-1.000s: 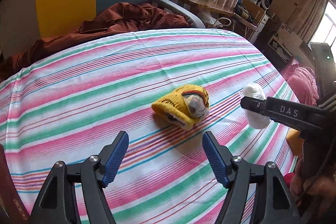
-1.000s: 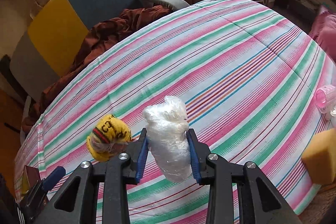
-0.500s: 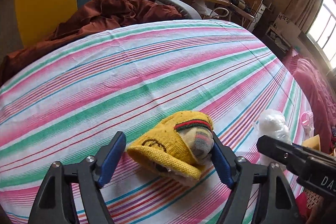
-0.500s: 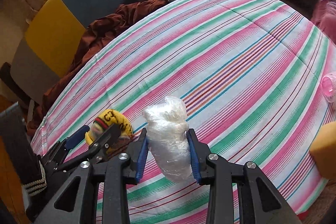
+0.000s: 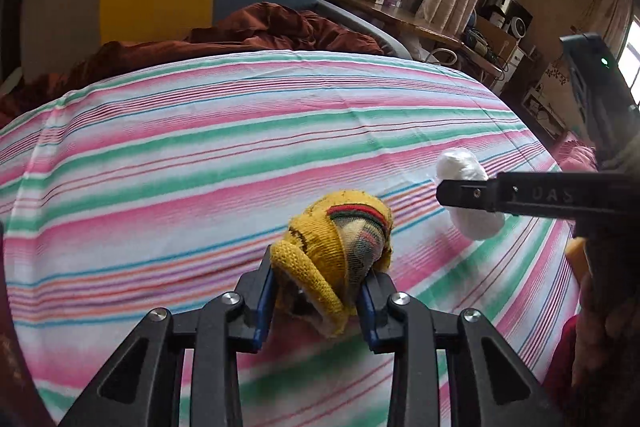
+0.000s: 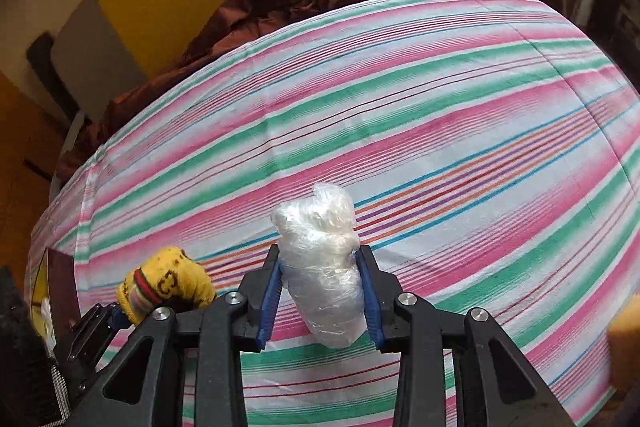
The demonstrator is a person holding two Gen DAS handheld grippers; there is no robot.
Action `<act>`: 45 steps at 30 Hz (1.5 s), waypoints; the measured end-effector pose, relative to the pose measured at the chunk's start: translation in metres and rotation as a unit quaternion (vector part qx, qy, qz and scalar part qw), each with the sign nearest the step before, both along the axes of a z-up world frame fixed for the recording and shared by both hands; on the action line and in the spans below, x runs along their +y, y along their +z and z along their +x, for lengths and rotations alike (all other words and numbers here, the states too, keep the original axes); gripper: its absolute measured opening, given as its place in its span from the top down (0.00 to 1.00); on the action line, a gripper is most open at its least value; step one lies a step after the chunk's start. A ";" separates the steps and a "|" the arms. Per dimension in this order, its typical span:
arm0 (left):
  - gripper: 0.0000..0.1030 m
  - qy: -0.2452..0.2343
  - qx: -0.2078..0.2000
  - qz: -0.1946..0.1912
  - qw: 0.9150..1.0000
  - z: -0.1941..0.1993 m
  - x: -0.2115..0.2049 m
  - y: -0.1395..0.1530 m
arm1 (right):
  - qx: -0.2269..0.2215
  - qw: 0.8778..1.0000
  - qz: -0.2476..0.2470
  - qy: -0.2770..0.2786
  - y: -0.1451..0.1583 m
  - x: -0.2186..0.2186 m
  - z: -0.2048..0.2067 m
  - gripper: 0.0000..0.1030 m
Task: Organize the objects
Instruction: 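Carry the yellow sock into the gold tray and open the left tool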
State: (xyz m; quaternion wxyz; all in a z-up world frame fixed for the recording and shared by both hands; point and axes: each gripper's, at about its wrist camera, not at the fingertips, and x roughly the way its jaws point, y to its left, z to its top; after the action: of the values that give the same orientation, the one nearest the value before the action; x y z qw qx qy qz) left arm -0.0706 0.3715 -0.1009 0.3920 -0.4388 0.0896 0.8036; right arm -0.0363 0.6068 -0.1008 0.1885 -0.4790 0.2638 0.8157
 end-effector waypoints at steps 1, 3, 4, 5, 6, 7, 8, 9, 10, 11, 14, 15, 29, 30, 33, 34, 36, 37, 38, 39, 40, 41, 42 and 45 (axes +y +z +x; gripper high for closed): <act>0.67 0.005 0.007 0.000 1.000 0.006 -0.011 0.001 | -0.002 1.000 0.005 0.019 0.000 -0.007 -0.004 0.64; 0.67 0.014 0.020 0.000 1.000 0.019 -0.032 0.001 | 0.004 0.998 0.020 0.053 0.002 -0.020 -0.008 0.64; 0.67 0.020 0.023 0.001 1.000 0.023 -0.041 0.001 | 0.009 0.997 0.022 0.068 0.003 -0.026 -0.010 0.64; 0.67 0.028 0.030 0.001 0.999 0.028 -0.050 0.001 | 0.012 0.996 0.024 0.081 0.004 -0.031 -0.013 0.64; 0.67 0.033 0.039 0.000 0.999 0.033 -0.057 0.001 | 0.013 0.995 0.028 0.093 0.005 -0.037 -0.013 0.64; 0.67 0.035 0.047 0.001 0.998 0.037 -0.062 0.001 | 0.012 0.994 0.034 0.104 0.005 -0.042 -0.015 0.64; 0.67 0.038 0.052 0.003 0.998 0.040 -0.068 0.000 | 0.008 0.993 0.041 0.114 0.005 -0.047 -0.017 0.64; 0.67 0.041 0.053 0.006 0.998 0.043 -0.071 -0.002 | 0.003 0.991 0.048 0.124 0.004 -0.052 -0.018 0.64; 0.67 0.041 0.056 0.008 0.998 0.045 -0.073 -0.004 | -0.003 0.990 0.053 0.132 0.002 -0.056 -0.019 0.64; 0.67 0.040 0.062 0.008 0.997 0.048 -0.073 -0.004 | -0.009 0.989 0.060 0.138 0.001 -0.059 -0.020 0.64; 0.67 0.039 0.063 0.014 0.997 0.050 -0.075 -0.006 | -0.025 0.986 0.076 0.147 -0.003 -0.065 -0.022 0.64; 0.67 0.040 0.058 0.017 0.997 0.048 -0.075 -0.006 | -0.031 0.985 0.080 0.149 -0.005 -0.066 -0.021 0.64; 0.66 0.043 0.044 0.033 0.998 0.044 -0.080 -0.012 | -0.069 0.976 0.117 0.169 -0.019 -0.073 -0.027 0.66; 0.66 0.043 0.044 0.033 0.998 0.044 -0.080 -0.012 | -0.069 0.976 0.118 0.169 -0.019 -0.073 -0.027 0.66; 0.66 0.043 0.046 0.031 0.998 0.044 -0.080 -0.012 | -0.070 0.976 0.119 0.170 -0.019 -0.071 -0.025 0.66; 0.66 0.043 0.047 0.031 0.997 0.045 -0.080 -0.012 | -0.070 0.976 0.120 0.171 -0.020 -0.072 -0.026 0.66; 0.66 0.044 0.048 0.030 0.997 0.045 -0.080 -0.012 | -0.071 0.975 0.123 0.172 -0.021 -0.074 -0.028 0.66; 0.66 0.044 0.049 0.029 0.997 0.045 -0.079 -0.011 | -0.072 0.974 0.125 0.173 -0.021 -0.074 -0.029 0.66; 0.66 0.044 0.050 0.028 0.997 0.046 -0.079 -0.011 | -0.072 0.974 0.127 0.174 -0.020 -0.075 -0.026 0.66; 0.66 0.043 0.051 0.027 0.997 0.045 -0.079 -0.011 | -0.073 0.973 0.128 0.175 -0.020 -0.074 -0.026 0.66; 0.66 0.043 0.052 0.026 0.997 0.046 -0.079 -0.011 | -0.073 0.973 0.129 0.176 -0.020 -0.074 -0.024 0.66; 0.66 0.043 0.053 0.025 0.997 0.045 -0.079 -0.011 | -0.073 0.973 0.130 0.176 -0.020 -0.074 -0.024 0.66; 0.66 0.043 0.054 0.025 0.997 0.046 -0.079 -0.011 | -0.074 0.973 0.132 0.177 -0.020 -0.074 -0.024 0.66; 0.66 0.043 0.055 0.023 0.997 0.046 -0.080 -0.010 | -0.075 0.970 0.140 0.182 -0.020 -0.074 -0.025 0.66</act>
State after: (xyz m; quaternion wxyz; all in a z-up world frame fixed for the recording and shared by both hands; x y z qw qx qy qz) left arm -0.0247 0.2920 -0.1106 0.3613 -0.3886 0.0731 0.8445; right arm -0.0615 0.5331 -0.1209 0.1213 -0.5478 0.0409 0.8267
